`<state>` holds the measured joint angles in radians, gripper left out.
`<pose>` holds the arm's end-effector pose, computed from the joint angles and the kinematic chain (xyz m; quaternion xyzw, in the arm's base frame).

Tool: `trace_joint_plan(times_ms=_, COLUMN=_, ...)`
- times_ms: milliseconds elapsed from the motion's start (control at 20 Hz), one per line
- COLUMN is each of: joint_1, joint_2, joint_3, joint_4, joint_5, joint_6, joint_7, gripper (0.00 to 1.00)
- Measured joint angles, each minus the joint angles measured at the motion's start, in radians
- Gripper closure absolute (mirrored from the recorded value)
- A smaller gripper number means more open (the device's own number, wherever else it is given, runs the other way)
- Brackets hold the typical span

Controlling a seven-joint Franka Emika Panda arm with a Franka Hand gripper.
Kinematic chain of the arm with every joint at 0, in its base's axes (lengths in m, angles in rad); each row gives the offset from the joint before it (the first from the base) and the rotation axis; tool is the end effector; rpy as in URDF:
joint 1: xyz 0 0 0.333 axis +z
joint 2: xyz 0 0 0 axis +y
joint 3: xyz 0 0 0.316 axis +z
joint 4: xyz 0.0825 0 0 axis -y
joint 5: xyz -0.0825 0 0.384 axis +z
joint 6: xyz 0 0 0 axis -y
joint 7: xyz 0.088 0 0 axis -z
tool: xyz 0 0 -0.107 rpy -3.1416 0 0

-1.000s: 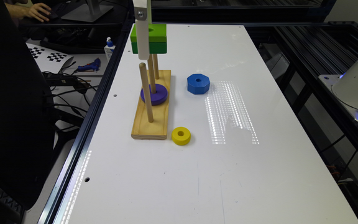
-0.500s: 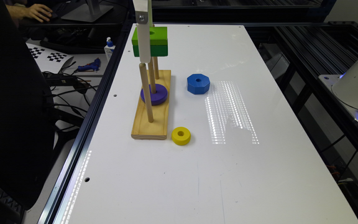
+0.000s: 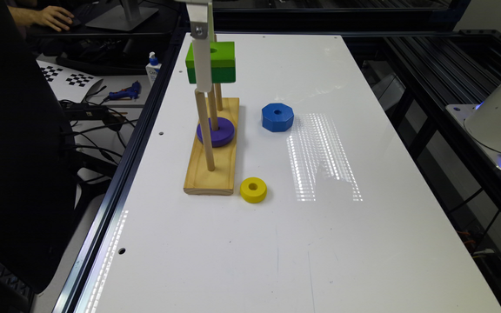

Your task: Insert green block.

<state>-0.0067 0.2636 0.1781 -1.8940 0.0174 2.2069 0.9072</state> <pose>0.6122 0.1009 0.3726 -0.9292 0.3674 -0.0074 0.0395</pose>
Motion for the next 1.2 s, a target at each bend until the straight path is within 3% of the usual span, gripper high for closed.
trace_joint_plan(times_ms=1200, joint_1=0.0, joint_2=0.028, joint_3=-0.001, joint_4=0.001, joint_5=-0.0042, joint_6=0.018, joint_7=0.0, gripper=1.0)
